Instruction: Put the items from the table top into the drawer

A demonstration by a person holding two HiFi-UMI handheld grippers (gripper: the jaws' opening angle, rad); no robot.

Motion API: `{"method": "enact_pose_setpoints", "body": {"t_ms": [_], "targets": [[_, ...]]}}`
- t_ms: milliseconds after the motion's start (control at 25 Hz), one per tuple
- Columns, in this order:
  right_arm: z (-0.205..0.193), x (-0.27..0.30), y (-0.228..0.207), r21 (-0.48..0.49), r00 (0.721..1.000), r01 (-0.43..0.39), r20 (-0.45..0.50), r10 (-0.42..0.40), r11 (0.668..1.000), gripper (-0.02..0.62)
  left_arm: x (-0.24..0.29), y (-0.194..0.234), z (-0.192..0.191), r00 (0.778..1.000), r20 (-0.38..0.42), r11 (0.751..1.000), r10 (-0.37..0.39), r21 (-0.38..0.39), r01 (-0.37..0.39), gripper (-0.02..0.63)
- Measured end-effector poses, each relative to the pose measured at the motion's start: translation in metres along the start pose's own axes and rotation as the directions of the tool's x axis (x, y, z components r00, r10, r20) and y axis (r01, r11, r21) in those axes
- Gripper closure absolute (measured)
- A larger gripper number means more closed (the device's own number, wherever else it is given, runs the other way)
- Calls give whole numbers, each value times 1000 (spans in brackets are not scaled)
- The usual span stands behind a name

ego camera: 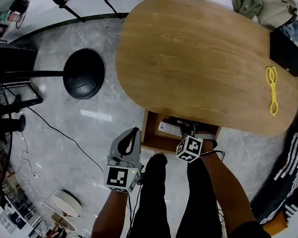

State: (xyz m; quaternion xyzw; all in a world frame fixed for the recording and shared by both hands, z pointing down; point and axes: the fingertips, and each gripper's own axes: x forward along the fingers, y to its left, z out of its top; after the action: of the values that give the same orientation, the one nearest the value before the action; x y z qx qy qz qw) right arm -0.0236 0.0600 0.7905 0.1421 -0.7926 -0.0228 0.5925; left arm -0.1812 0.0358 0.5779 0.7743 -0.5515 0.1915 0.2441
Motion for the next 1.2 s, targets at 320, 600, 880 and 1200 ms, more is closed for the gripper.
{"method": "enact_pose_setpoints", "body": {"t_ms": [320, 600, 880, 1200], "targets": [[3, -64, 1, 38, 993, 50, 101, -54, 998, 465, 1, -7, 8, 1000, 0, 1000, -15, 16, 15, 588], [12, -153, -33, 289, 959, 128, 209, -193, 949, 466, 13, -36, 25, 998, -4, 996, -70, 50, 70, 588], [5, -230, -88, 577, 903, 153, 247, -350, 802, 490, 34, -88, 59, 984, -8, 977, -179, 116, 179, 588], [-60, -275, -136, 757, 857, 196, 177, -484, 624, 597, 71, -146, 94, 962, -8, 942, -273, 198, 269, 588]]}}
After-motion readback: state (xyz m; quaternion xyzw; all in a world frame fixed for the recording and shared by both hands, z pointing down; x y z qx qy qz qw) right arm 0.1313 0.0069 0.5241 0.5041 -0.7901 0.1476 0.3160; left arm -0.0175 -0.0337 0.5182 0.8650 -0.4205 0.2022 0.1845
